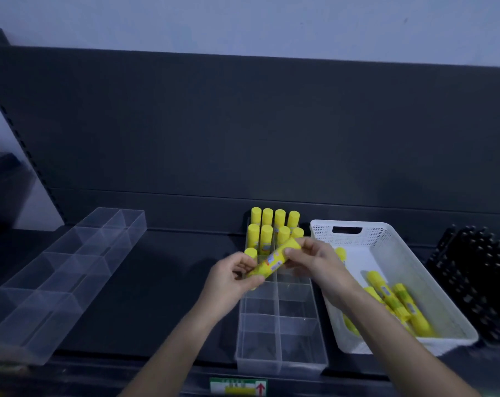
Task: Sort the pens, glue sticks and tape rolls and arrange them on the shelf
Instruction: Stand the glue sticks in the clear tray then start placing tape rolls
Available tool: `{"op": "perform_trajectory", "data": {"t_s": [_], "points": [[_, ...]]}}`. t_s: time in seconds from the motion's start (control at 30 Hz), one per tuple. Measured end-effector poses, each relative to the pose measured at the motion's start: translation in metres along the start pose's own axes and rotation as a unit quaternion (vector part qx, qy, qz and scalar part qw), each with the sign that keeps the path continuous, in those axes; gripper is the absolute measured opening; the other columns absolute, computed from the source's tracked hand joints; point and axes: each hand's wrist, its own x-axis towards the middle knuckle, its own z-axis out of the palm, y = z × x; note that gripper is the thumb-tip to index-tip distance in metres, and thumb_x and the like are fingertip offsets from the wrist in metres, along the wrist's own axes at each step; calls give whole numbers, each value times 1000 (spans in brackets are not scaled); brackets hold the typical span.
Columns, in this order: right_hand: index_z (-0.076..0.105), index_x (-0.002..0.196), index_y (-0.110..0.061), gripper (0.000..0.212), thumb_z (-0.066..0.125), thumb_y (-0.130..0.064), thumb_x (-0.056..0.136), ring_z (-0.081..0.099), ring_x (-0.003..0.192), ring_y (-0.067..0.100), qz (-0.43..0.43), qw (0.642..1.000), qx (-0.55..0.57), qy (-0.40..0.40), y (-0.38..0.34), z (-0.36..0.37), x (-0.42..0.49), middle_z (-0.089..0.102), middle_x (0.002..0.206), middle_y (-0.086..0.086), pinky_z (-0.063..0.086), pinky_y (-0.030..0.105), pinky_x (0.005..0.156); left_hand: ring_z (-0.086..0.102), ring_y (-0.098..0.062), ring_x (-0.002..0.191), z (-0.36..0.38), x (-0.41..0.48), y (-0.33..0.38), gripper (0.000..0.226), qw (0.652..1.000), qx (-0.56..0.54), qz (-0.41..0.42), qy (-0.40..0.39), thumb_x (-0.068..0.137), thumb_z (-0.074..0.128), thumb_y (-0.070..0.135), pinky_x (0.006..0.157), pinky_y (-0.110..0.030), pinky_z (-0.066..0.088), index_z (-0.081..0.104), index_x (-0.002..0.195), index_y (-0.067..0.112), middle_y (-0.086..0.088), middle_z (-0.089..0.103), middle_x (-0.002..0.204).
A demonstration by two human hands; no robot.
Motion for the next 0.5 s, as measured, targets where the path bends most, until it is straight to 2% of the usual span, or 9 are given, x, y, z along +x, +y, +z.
{"op": "perform_trajectory", "data": {"t_s": [0.1,0.13,0.2,0.27,0.33,0.5], "points": [[60,80,-15,8,63,-10,84,63,67,12,-73,972,-201,96,0,-8,19,67,75,5,48,23,62,54,-1,77,-4,2,-17,11,989,145,27,25,81,68,10,71,-10,43,70,92,10,12,57,84],[61,83,-14,4,63,-12,84,64,73,18,-79,959,-256,97,1,-6,25,68,79,7,50,28,68,55,-4,80,-5,2,-22,13,982,187,38,18,84,65,9,75,-15,45,71,95,7,10,58,87],[62,95,-10,12,63,-16,84,65,84,25,-81,938,-331,68,10,1,33,70,88,10,52,33,76,58,-12,91,-4,2,-28,20,967,250,50,-9,88,58,10,84,-25,47,69,105,7,2,61,99],[61,102,-9,19,62,-19,86,61,82,22,-82,914,-396,29,20,12,36,66,87,5,46,25,68,58,-16,97,-4,3,-27,23,956,286,58,-31,91,55,13,87,-28,46,68,109,9,-1,62,106],[59,105,-8,20,59,-20,88,54,78,16,-88,896,-436,1,28,18,36,58,84,0,37,21,62,59,-18,98,-6,4,-26,23,945,317,69,-48,92,53,16,87,-30,46,69,108,10,-3,63,105],[58,110,-9,26,60,-22,88,52,80,14,-80,890,-450,-5,34,23,38,56,85,-1,43,28,73,60,-18,96,-8,7,-27,24,938,331,81,-64,92,53,19,83,-27,47,69,108,13,-2,65,103]]}}
